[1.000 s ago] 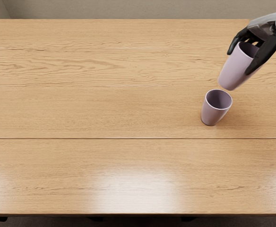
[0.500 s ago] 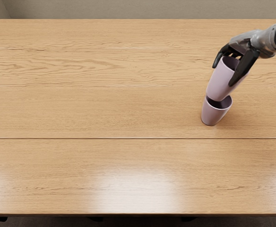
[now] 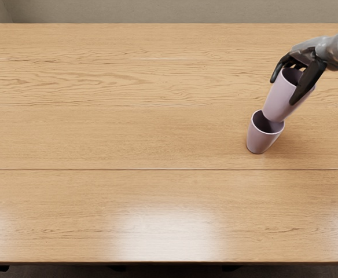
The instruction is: Pick up cup and place in cup with right hand
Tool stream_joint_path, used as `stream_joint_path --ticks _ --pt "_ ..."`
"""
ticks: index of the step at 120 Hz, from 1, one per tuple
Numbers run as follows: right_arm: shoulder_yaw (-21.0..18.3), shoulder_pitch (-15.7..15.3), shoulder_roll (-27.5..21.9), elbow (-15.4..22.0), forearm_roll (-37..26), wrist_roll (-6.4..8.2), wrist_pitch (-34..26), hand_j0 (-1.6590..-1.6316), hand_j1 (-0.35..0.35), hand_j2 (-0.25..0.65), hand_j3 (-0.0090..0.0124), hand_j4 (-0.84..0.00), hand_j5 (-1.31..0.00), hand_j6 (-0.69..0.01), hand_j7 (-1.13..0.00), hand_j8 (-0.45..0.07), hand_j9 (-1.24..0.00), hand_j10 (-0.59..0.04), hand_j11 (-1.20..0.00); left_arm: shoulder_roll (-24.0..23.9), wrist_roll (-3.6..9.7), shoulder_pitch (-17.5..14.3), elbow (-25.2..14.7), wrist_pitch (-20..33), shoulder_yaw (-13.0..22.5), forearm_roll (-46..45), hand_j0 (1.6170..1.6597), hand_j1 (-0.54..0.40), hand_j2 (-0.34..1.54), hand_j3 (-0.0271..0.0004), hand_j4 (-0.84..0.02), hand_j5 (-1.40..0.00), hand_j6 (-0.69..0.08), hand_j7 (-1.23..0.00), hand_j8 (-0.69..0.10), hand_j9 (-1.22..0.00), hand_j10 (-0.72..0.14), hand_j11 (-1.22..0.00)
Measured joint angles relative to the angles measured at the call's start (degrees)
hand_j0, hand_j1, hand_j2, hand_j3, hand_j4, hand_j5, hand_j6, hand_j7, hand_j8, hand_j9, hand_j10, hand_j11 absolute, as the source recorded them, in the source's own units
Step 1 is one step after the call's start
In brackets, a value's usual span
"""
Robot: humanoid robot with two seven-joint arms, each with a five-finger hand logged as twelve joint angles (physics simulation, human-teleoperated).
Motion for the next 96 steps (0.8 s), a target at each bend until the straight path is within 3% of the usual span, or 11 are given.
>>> stream_joint_path --ticks 20,53,56,59,63,79,96 --pt "-0.10 -0.40 0.48 -0.17 -0.01 0.00 -0.27 -1.6470 0.224 0.063 0.0001 -0.441 -0.99 -0.114 -0.84 -0.001 -0.88 -0.116 -0.88 0.00 0.00 0.00 0.00 0.00 0.01 0.00 1.6581 0.345 0.00 0.0002 -0.004 0.00 -0.004 0.00 -0.004 0.00 -0.004 0.00" --pt "-0.16 -1.03 1.09 -0.34 -0.01 0.02 -0.62 -1.6485 0.199 0.033 0.0007 -0.460 -0.96 -0.131 -0.83 -0.017 -0.86 -0.146 -0.88 0.00 0.00 0.00 0.01 0.00 0.01 0.00 1.6581 0.345 0.00 0.0002 -0.004 0.00 -0.004 0.00 -0.004 0.00 -0.004 0.00" --pt "-0.15 -1.07 1.05 -0.34 -0.02 0.03 -0.70 -1.6497 0.188 0.029 0.0012 -0.453 -0.92 -0.147 -0.80 -0.031 -0.82 -0.157 -0.84 0.00 0.01 0.00 0.01 0.00 0.02 0.00 1.6581 0.345 0.00 0.0002 -0.004 0.00 -0.004 0.00 -0.004 0.00 -0.004 0.00" --pt "-0.14 -1.12 1.00 -0.35 -0.06 0.04 -0.80 -1.6505 0.145 0.017 0.0001 -0.423 -0.85 -0.159 -0.74 -0.049 -0.76 -0.193 -0.77 0.00 0.00 0.00 0.01 0.00 0.01 0.00 1.6581 0.345 0.00 0.0001 -0.004 0.00 -0.004 0.00 -0.004 0.00 -0.004 0.00" --pt "-0.13 -1.21 0.95 -0.36 -0.11 0.04 -0.92 -1.6517 0.098 0.010 0.0000 -0.382 -0.75 -0.158 -0.66 -0.065 -0.67 -0.231 -0.69 0.00 0.00 0.00 0.00 0.00 0.01 0.00 1.6581 0.345 0.00 0.0001 -0.004 0.00 -0.004 0.00 -0.004 0.00 -0.004 0.00" --pt "-0.13 -1.51 0.89 -0.40 -0.17 0.05 -1.11 -1.6547 -0.087 0.001 0.0000 -0.225 -0.42 -0.109 -0.37 -0.060 -0.38 -0.146 -0.39 0.00 0.01 0.00 -0.01 0.00 0.02 0.00 1.6581 0.344 0.00 0.0000 -0.004 0.00 -0.004 0.00 -0.004 0.00 -0.004 0.00" --pt "0.77 -2.18 -1.02 -1.33 0.11 0.06 -0.42 -1.6564 -0.199 -0.003 0.0000 -0.129 -0.23 -0.073 -0.21 -0.048 -0.21 -0.090 -0.22 0.00 0.01 0.00 0.00 0.00 0.02 -0.01 1.6581 0.344 0.00 0.0000 -0.004 0.00 -0.004 0.00 -0.004 0.00 -0.004 0.00"
